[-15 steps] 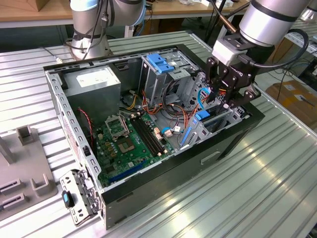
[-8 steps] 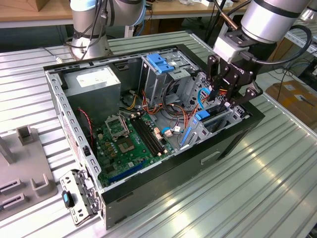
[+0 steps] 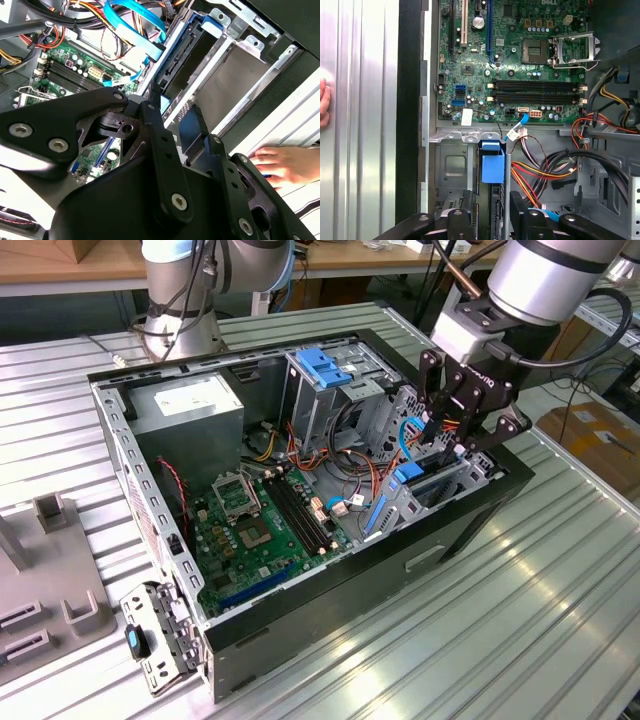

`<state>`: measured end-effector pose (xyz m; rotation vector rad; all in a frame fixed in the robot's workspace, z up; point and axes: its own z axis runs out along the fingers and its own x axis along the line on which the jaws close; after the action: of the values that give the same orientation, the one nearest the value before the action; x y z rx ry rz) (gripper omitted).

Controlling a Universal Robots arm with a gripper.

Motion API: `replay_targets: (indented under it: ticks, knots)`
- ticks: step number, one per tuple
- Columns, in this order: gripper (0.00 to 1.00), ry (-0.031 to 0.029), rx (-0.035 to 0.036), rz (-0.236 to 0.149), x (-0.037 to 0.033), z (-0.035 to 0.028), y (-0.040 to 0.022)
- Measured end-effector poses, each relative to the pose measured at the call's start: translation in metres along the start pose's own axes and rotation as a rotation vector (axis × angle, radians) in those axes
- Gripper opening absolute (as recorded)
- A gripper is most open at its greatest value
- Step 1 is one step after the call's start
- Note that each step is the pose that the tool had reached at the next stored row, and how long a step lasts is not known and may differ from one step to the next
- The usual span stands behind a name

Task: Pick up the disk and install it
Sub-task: 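Insert the first disk wire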

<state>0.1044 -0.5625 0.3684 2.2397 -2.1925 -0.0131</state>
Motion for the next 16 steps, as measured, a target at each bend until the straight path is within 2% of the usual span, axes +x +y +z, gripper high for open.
replay_targets:
  ticks: [6,8,16]
  knots:
    - [0.42,0.0001,0.0,0.0,0.0,-0.0007,0.0]
    - [0.42,0.0,0.0,0.0,0.0,-0.0056,0.0]
    - [0.42,0.0,0.0,0.0,0.0,-0.0056,0.0]
